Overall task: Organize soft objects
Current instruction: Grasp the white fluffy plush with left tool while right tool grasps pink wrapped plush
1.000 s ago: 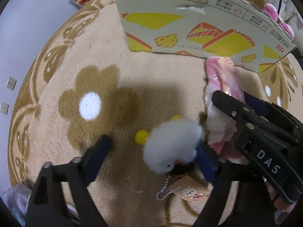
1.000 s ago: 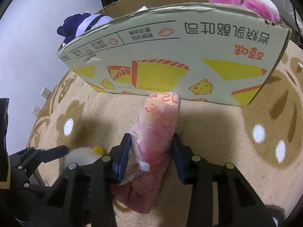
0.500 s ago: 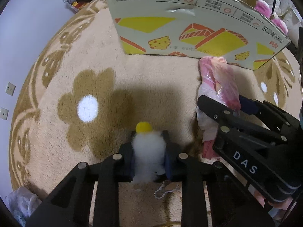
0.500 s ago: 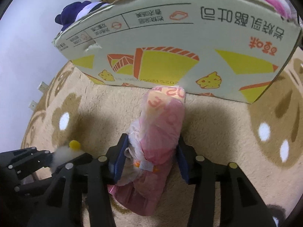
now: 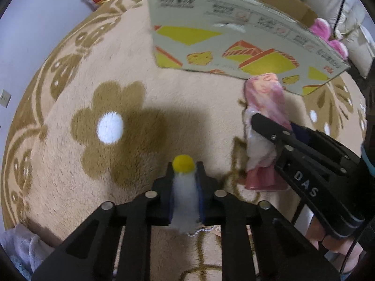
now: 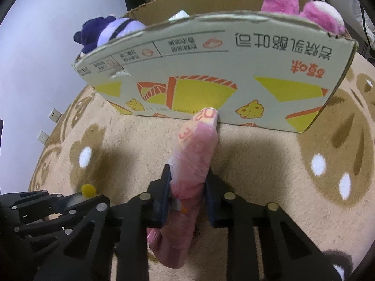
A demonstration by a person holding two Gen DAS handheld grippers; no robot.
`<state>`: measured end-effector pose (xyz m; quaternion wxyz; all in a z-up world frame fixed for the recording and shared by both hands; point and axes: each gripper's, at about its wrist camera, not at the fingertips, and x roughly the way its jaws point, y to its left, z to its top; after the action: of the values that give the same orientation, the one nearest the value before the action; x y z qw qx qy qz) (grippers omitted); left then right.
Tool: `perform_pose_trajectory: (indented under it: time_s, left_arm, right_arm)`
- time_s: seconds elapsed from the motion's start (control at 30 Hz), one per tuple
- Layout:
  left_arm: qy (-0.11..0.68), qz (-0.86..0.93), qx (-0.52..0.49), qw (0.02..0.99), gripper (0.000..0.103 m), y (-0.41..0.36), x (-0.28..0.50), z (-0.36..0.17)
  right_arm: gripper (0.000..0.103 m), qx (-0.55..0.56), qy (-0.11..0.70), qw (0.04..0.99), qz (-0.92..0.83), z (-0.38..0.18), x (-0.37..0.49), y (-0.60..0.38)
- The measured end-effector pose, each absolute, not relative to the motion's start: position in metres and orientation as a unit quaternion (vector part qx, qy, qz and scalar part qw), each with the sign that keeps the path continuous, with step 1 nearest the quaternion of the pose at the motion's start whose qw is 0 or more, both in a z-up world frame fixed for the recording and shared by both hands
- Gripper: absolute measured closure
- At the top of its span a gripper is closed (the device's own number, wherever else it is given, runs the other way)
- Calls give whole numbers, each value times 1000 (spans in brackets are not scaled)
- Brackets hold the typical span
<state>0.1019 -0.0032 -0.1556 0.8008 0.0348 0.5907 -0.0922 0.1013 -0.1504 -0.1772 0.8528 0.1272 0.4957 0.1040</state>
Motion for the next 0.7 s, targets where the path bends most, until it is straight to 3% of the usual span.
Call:
perform_pose_trajectory:
  time_s: [0.27, 0.7]
  left_arm:
    - [568, -93, 33, 817, 96, 0, 99, -141]
    - [454, -85, 22, 887, 96, 4, 92, -89]
  right_arm:
    - [85, 148, 485, 856, 106, -170, 96, -161]
    - [86, 184, 437, 875, 101, -139, 75, -183]
